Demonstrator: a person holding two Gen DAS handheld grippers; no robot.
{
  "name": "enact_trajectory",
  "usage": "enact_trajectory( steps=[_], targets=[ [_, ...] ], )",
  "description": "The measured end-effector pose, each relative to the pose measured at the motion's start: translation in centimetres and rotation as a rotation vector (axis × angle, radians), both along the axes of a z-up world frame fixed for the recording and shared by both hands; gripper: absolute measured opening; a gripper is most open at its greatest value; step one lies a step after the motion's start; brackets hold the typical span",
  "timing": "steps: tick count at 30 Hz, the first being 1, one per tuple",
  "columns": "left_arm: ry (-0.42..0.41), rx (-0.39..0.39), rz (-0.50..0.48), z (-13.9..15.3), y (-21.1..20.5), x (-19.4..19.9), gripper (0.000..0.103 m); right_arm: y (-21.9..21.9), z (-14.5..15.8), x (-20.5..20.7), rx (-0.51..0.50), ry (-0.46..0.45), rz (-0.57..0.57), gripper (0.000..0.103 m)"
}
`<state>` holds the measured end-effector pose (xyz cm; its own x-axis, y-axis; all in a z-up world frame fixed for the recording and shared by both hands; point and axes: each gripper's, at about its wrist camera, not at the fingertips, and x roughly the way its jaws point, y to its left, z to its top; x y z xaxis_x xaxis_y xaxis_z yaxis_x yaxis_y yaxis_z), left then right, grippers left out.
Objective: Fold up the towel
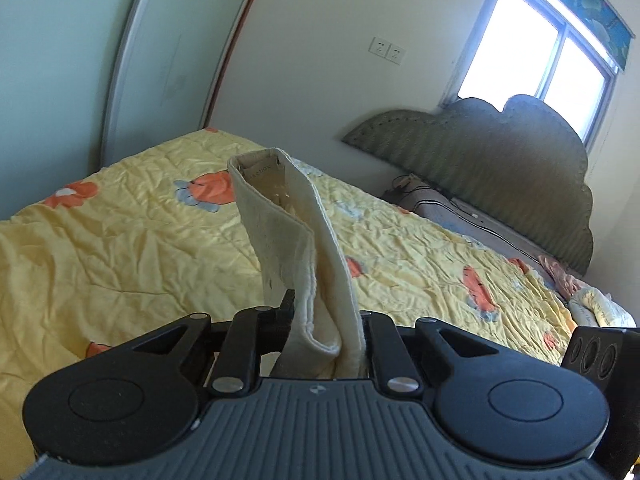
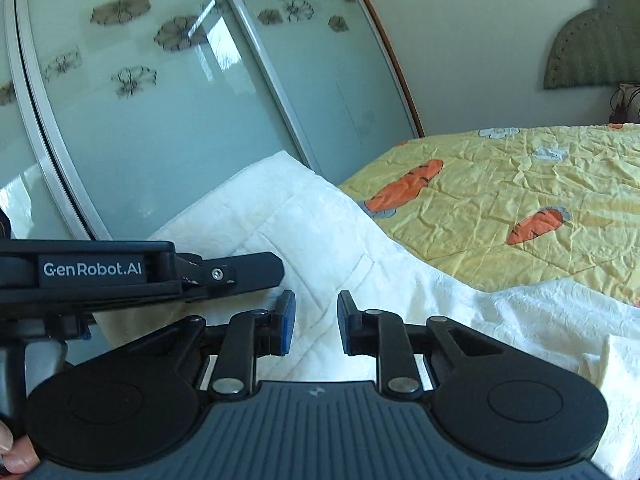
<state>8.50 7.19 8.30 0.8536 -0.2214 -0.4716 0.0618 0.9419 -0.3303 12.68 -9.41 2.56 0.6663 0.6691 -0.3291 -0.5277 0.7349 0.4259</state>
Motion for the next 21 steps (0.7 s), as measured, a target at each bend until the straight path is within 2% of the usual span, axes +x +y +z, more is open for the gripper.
enact_trajectory(
  steps=[5,9,16,21],
  targets=[
    [-0.075,0.040,-0.101,1.4,-5.8,-1.4,0.015,-5.2,1.1,-2.5,0.055,-0.042,-0.092,0.022],
    [-0.080,0.060,-0.223,1.3,-11.3,-1.6,0.018,-9.9,1.0,-3.9,0.048,-0.052,-0.218,0.022],
    [-0.046,0.095,-0.393,-2.0,-20.5,-1.2,0.020,-17.2,-1.2,-5.7,-0.010,0.007,-0.413,0.022],
    [-0.014,0.117,-0.463,-4.5,-25.1,-1.3,0.021,-21.0,-3.5,-6.6,-0.046,0.054,-0.510,0.022]
  ],
)
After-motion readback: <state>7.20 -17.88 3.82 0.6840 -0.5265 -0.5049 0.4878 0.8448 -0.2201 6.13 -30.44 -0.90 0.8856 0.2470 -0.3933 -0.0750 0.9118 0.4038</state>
